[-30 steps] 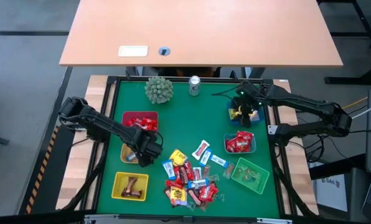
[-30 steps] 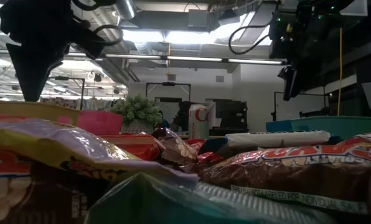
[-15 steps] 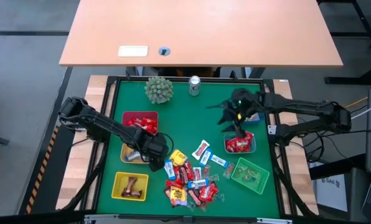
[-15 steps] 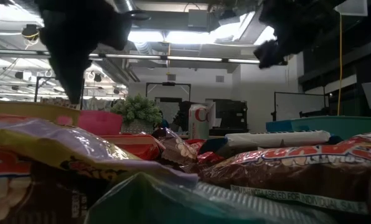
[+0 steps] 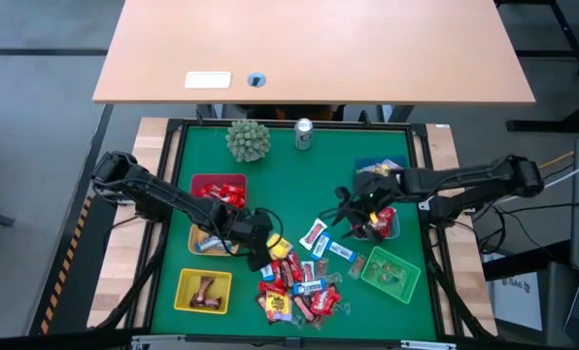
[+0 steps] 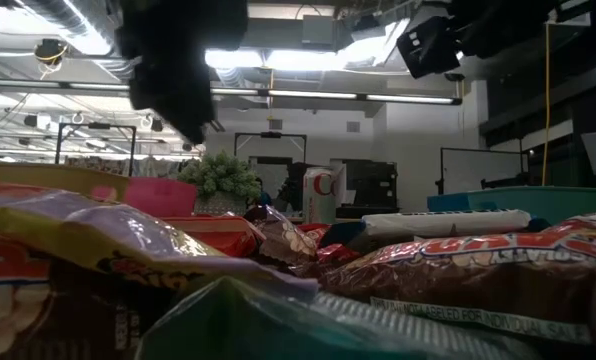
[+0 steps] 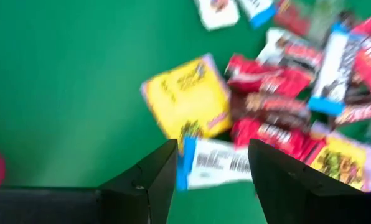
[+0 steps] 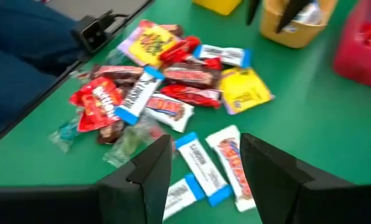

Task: Sort candy
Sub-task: Put the white chocolate bar into the orange bin

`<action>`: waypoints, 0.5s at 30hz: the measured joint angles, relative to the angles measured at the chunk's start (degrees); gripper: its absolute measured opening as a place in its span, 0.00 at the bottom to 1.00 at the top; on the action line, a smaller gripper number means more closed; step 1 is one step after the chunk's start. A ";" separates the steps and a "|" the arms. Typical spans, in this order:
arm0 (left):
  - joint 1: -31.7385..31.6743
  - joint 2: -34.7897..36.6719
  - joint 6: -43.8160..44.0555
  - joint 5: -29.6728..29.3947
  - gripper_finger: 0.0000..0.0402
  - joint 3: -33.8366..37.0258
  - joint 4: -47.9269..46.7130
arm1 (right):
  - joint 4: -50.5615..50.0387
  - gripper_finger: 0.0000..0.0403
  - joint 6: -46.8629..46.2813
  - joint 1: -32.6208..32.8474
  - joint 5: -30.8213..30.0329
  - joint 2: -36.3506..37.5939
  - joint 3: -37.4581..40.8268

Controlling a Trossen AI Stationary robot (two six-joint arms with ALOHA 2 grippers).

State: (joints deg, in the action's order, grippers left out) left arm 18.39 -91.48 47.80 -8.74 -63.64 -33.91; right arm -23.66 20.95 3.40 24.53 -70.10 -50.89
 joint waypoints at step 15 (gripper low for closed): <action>0.01 0.00 -6.40 -4.25 0.45 0.00 9.14 | 1.59 0.47 1.99 6.77 -6.56 -12.04 0.00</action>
State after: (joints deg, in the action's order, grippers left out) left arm 18.40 -91.48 41.40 -12.99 -63.64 -24.77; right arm -22.06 22.94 10.17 17.98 -82.14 -50.89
